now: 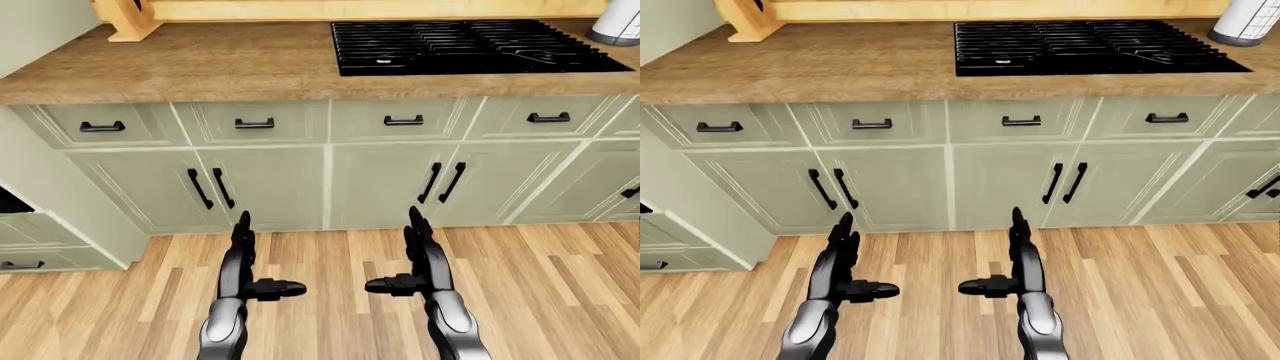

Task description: Navigate to the toaster.

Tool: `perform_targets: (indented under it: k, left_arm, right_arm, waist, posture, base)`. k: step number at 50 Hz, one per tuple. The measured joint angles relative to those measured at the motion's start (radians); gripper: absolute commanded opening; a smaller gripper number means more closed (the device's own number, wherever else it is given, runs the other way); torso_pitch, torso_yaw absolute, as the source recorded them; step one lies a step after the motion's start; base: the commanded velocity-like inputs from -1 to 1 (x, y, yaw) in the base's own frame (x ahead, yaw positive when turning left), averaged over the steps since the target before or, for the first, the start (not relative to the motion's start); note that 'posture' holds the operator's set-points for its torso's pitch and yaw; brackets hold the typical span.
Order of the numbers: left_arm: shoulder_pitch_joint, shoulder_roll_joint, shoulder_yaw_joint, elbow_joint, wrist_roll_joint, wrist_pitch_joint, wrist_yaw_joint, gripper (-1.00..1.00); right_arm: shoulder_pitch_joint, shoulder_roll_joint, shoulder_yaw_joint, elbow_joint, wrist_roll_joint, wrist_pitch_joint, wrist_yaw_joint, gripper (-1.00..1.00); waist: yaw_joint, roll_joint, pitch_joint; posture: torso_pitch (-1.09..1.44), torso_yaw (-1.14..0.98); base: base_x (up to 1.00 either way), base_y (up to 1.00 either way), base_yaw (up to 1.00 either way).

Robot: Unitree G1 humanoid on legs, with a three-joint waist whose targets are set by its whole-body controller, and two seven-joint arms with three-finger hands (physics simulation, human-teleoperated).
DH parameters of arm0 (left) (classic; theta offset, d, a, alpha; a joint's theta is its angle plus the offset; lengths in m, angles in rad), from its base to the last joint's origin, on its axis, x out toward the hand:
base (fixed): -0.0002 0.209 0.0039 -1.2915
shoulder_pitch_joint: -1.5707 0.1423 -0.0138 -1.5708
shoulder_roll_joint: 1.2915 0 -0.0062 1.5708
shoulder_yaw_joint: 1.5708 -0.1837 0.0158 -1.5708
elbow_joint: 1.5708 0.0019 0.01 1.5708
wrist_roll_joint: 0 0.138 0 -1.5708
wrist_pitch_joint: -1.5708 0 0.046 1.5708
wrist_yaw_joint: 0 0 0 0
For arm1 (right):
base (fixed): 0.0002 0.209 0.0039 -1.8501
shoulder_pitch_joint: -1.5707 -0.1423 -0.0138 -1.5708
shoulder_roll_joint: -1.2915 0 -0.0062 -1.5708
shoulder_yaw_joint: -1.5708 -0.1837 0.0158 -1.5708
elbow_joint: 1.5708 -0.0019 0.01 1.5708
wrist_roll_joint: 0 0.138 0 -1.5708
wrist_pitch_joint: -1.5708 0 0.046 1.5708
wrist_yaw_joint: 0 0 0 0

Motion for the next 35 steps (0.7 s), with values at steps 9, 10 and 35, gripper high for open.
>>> perform_targets:
  k: [9, 10, 35]
  left_arm:
    - [0.002, -0.001, -0.009, -0.04, 0.031, -0.062, 0.006, 1.0]
    - [0.003, -0.001, -0.008, -0.04, 0.031, -0.054, 0.006, 1.0]
    - [-0.032, -0.006, -0.009, -0.007, 0.043, -0.091, 0.021, 1.0]
  right_arm:
    - [-0.003, -0.002, 0.001, -0.028, 0.004, -0.064, 0.012, 1.0]
    - [-0.004, -0.002, -0.002, -0.023, 0.003, -0.06, 0.011, 1.0]
    - [-0.013, -0.007, 0.013, -0.021, -0.034, -0.086, 0.017, 1.0]
  waist:
    - [0.007, -0.007, -0.054]
    - [0.007, -0.006, -0.053]
    - [0.013, -0.05, -0.058]
  posture:
    - [0.0, 0.0]
    - [0.0, 0.0]
    - [0.0, 0.0]
  base:
    - [0.0, 0.0, 0.0]
    - [0.0, 0.0, 0.0]
    - [0.0, -0.24, 0.0]
